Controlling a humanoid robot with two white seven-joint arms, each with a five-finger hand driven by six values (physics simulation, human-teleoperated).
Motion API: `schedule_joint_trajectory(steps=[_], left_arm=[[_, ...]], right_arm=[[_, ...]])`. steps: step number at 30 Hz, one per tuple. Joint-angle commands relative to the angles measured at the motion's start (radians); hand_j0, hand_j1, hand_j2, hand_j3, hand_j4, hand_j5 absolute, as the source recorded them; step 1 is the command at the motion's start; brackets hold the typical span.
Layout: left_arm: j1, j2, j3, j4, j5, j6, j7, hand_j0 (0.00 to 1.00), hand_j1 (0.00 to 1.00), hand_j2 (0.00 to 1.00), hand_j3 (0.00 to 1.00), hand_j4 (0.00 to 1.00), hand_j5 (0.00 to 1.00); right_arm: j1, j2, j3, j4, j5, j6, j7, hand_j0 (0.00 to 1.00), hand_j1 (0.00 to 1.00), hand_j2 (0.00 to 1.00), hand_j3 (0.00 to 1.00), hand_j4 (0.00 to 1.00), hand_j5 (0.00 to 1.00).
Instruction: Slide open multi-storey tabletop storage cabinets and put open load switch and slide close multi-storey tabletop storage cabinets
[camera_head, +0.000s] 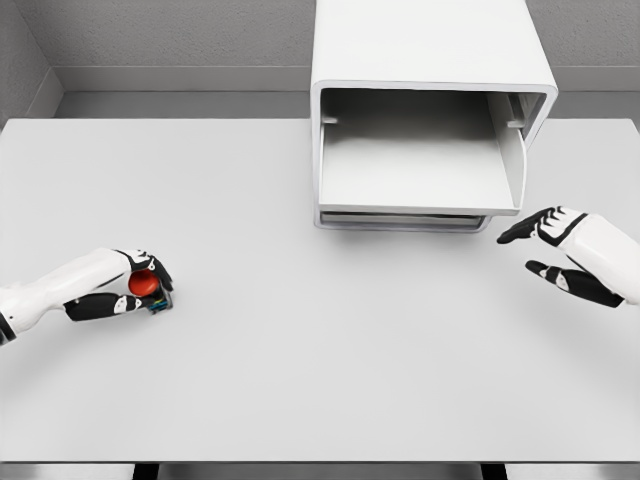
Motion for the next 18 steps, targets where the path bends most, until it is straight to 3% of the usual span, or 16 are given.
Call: schedule_joint_trajectory(steps=[1,18], left_arm=[[0.000,0.002,0.002,-0.008,0.008,0.002,0.000,0.44,0.44,0.44,0.44,0.44,0.44],[-0.077,0.020,-0.005,-0.109,0.004,0.000,0.000,0.44,0.44,0.44,0.44,0.44,0.44]], right_arm=[[0.000,0.000,0.003,-0.002,-0.005,0.000,0.000,0.66,0.66,0.66,0.66,0.66,0.66],[-0.002,0.013,0.043,-0.004,0.001,0.000,0.004,0.66,0.66,0.66,0.66,0.66,0.66]])
